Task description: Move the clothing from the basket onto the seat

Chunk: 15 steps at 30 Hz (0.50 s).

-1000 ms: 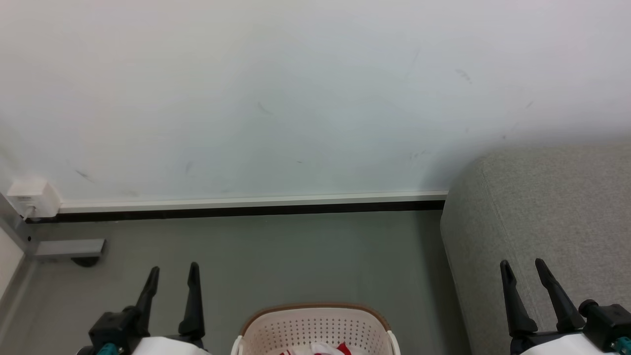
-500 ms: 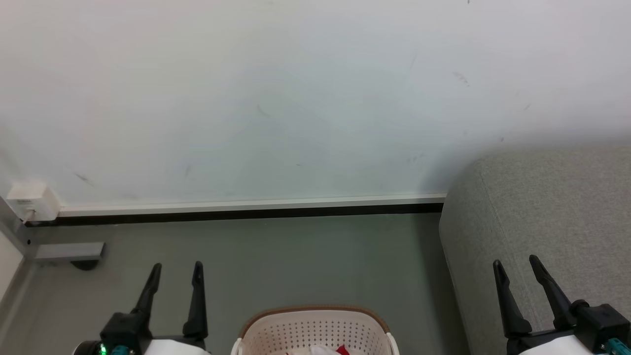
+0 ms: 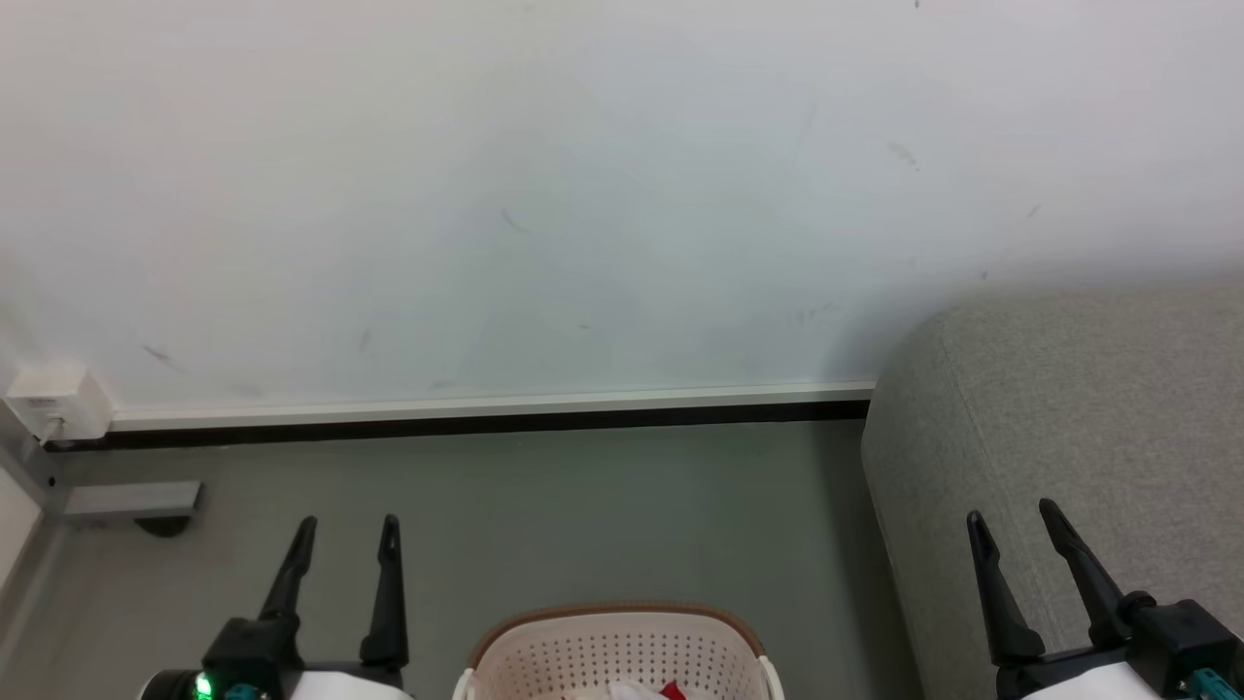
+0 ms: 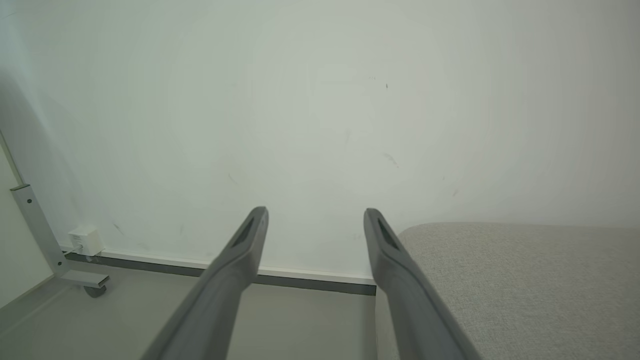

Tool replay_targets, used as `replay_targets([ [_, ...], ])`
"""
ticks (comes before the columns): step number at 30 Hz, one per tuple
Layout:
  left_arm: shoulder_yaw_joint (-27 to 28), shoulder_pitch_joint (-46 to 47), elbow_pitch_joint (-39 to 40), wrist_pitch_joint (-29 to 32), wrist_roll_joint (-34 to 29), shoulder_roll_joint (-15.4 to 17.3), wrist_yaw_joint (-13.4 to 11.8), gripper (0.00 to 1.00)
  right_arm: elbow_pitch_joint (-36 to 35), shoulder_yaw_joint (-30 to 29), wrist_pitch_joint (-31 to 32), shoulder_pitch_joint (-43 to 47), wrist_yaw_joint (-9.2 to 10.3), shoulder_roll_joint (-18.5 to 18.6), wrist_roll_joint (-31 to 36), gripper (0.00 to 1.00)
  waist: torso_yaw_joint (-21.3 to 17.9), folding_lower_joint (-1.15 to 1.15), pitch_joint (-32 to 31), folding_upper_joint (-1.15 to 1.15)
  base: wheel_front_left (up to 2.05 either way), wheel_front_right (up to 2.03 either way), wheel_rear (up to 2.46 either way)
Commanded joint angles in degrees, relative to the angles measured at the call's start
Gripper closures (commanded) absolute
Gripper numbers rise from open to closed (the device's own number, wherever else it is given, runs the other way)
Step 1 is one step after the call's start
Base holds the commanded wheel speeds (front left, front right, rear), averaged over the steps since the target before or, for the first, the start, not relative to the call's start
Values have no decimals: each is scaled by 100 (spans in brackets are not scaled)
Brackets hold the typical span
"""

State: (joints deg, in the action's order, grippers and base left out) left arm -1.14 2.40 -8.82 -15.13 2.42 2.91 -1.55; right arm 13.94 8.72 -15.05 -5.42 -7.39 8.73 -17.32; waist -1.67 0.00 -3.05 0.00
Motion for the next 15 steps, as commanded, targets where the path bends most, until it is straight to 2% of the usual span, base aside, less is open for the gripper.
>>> replay_targets([
  [1, 14, -53, 17, -4, -79, 26, 12, 0, -23, -19, -19, -30, -19, 1, -41, 0, -6, 0, 1, 0, 0, 0, 0],
  [15, 18, -51, 25, -4, -93, 16, 41, 0, -71, -69, -19, -21, -19, -36, -199, 0, -65, 0, 51, 0, 0, 0, 0],
])
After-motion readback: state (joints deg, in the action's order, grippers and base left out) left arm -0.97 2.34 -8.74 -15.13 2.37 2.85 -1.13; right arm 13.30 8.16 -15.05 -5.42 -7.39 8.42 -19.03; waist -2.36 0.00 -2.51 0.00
